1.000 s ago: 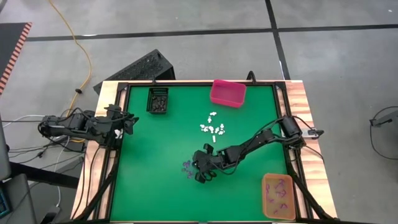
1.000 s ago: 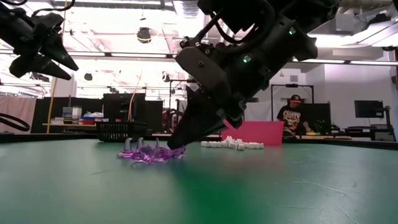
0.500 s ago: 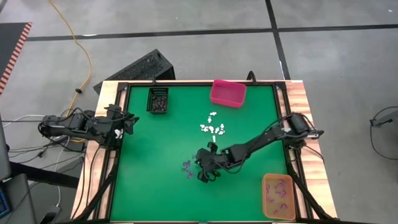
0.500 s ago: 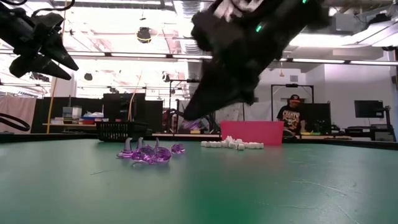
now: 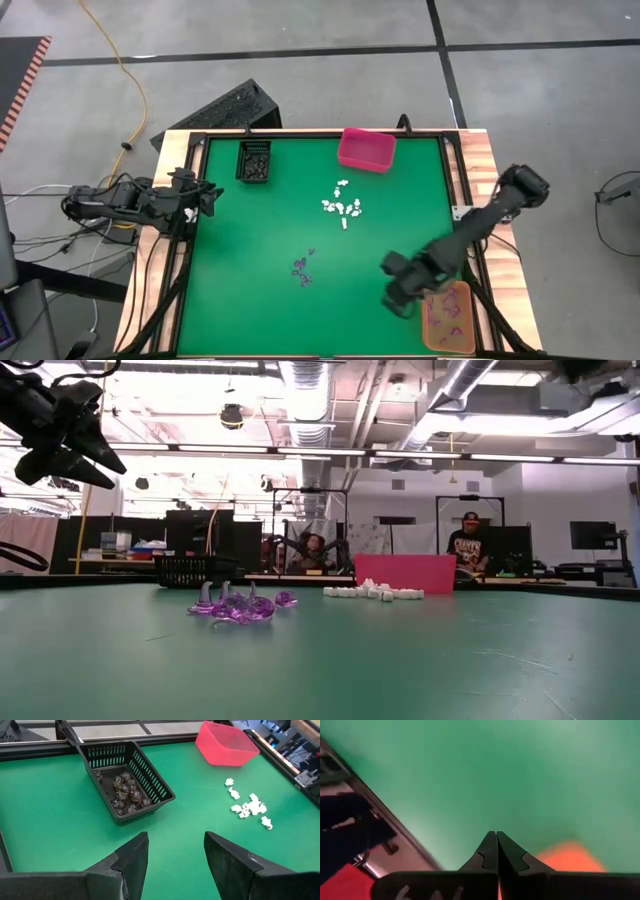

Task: Sort Halloween decoration
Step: Put the pink witch hat toy into the orange bin

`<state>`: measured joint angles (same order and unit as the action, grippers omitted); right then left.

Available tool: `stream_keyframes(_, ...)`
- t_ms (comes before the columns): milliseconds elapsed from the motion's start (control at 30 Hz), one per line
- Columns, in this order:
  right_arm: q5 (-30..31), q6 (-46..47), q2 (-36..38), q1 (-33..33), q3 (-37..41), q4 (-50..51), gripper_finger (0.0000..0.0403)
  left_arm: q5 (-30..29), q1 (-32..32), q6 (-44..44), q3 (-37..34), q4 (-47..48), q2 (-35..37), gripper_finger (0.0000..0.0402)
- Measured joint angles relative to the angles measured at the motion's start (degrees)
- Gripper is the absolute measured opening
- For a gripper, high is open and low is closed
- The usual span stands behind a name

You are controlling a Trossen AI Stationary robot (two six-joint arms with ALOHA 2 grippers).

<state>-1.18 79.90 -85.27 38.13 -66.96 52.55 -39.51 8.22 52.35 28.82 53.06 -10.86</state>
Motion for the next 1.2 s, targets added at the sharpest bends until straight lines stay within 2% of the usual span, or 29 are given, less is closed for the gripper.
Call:
stream_keyframes(100,-2.20,10.16,1.82,5.97,0.00,4.26,0.0015,-0.31,0.01,0.16,-0.01,0.00,0.01,0.0183)
stream_keyframes(267,-2.59,22.50,2.49,14.13,0.00,7.47,0.0015,-0.39,0.00,0.37,0.01,0.00,-0.01,0.0183)
stream_keyframes(367,-2.62,28.24,2.32,17.05,0.00,10.04,0.0015,-0.39,0.00,0.65,-0.01,0.00,-0.01,0.0183)
stream_keyframes(467,-5.37,31.78,1.36,18.80,0.00,13.35,0.0019,-0.89,0.00,0.90,-0.01,0.00,-0.01,0.0183)
stream_keyframes(733,-6.56,32.15,-1.97,19.88,0.02,13.87,0.0055,-1.40,-0.02,1.89,-0.01,0.00,-0.01,0.0183)
stream_keyframes(967,-5.47,27.49,-2.98,19.13,0.02,11.05,0.0073,-1.38,-0.01,1.91,-0.01,0.04,-0.01,0.0183)
stream_keyframes(1200,-4.26,21.67,-2.45,16.59,-0.71,10.10,0.0112,-1.29,0.01,1.91,0.00,0.09,-0.01,0.0183)
